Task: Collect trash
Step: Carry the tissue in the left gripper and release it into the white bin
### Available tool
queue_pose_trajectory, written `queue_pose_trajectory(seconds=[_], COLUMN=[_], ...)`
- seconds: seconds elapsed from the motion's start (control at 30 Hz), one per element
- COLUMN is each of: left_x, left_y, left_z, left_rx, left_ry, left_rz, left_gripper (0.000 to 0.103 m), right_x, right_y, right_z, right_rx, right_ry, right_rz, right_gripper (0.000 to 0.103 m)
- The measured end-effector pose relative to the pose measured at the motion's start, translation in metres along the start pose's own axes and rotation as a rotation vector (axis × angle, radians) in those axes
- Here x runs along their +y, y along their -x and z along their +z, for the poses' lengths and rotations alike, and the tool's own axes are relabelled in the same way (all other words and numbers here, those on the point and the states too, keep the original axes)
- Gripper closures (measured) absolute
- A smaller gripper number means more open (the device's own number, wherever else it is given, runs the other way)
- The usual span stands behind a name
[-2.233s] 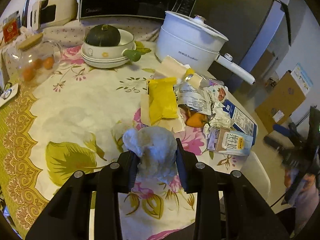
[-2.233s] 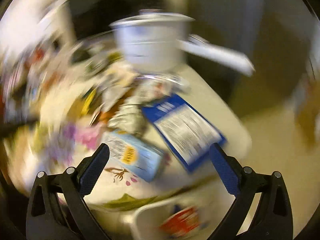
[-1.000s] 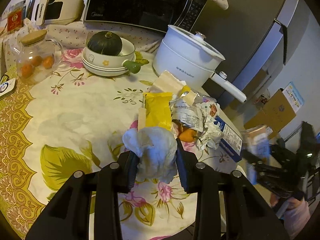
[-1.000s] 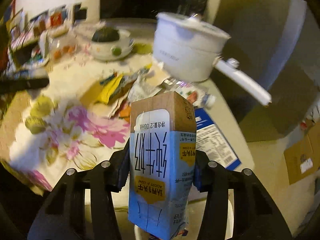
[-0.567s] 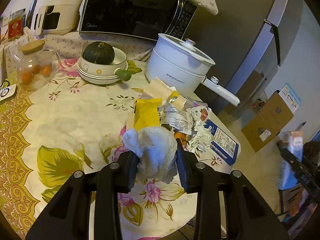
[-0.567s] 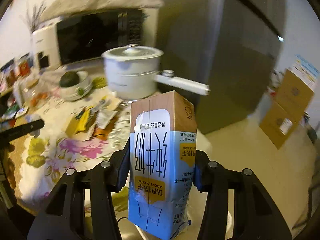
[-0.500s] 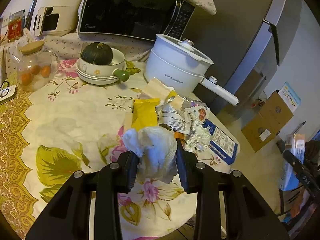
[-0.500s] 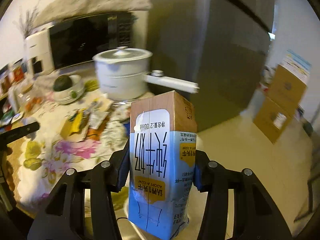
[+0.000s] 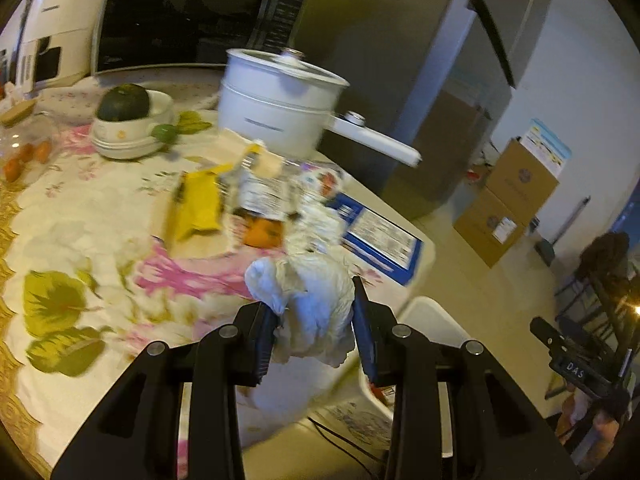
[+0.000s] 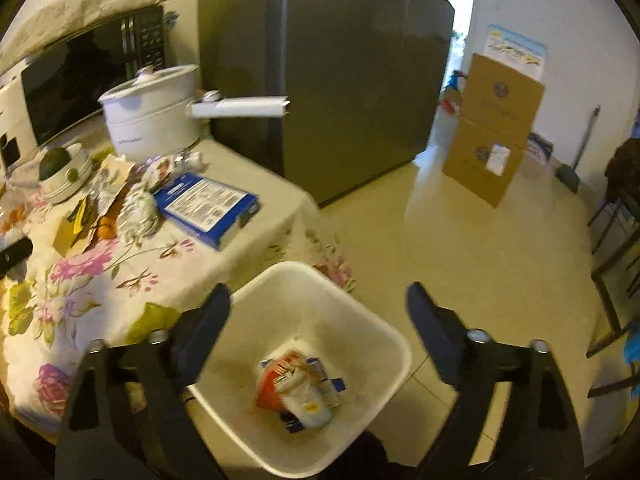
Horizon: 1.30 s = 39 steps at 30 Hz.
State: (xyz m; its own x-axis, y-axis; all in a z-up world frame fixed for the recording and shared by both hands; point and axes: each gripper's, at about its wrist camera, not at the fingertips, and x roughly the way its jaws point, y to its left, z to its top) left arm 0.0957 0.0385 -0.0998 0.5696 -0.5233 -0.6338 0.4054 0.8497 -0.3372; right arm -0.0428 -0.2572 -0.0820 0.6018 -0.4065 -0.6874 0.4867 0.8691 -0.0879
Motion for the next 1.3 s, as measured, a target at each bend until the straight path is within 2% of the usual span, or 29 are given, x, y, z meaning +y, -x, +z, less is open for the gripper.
queue_pose_trajectory(seconds=[0.07,0.23,0.5,0.63,0.8,0.87,0.9,1.1,1.17,1.3], left_x=[-0.013,-0.050,-0.123,-0.155,-0.182,-0.187,-0.188,-0.191,-0.187,-0.180], left_y=[-0.005,-0.020,-0.046,-0.064,-0.082,-0.088,-0.090,-0.096,-0.097,-0.095], left_z=[-0.005,-0.014,-0.019,-0.022,-0.026,-0.027,-0.027,-0.028,-0.028,-0.025], left_rx=[0.011,0.055,0.127,0.170,0.211,0.223,0.228,0.244,0.243,0.225], left_ry=[0.000,0.010,-0.095,-0.134,-0.179,-0.190,-0.193,-0.195,-0.190,-0.201], left_rz=[-0.026,-0.115,-0.207,-0.245,-0.262,-0.258,-0.255,-0.249,-0.242,-0.199], left_gripper=[0.068,0.068,0.066,0.065,0.061,0.056,0.050,0.035,0.034,0.027], right_x=[-0.011,-0.042,-0.099,-0.108,-0.117,-0.120,-0.121,-0.120,-0.119,-0.115], right_y=[0.004,0.003,-0.014,-0.017,-0.018,-0.018,-0.019,-0.021,-0.021,-0.023], right_z=[0.001,-0.001,-0.010,-0.014,-0.017,-0.016,-0.017,-0.016,-0.015,-0.015], right_rx=[-0.035,-0.059,0.020,0.031,0.027,0.027,0.030,0.034,0.034,0.042], right_ry=[0.003,-0.014,-0.230,-0.270,-0.300,-0.310,-0.317,-0.316,-0.315,-0.303], right_rz=[-0.045,-0.128,-0.123,-0.126,-0.162,-0.169,-0.166,-0.165,-0.165,-0.161], right_gripper=[0.007,0.007,0.007,0.007,0.007,0.007,0.007,0.007,0.007,0.007])
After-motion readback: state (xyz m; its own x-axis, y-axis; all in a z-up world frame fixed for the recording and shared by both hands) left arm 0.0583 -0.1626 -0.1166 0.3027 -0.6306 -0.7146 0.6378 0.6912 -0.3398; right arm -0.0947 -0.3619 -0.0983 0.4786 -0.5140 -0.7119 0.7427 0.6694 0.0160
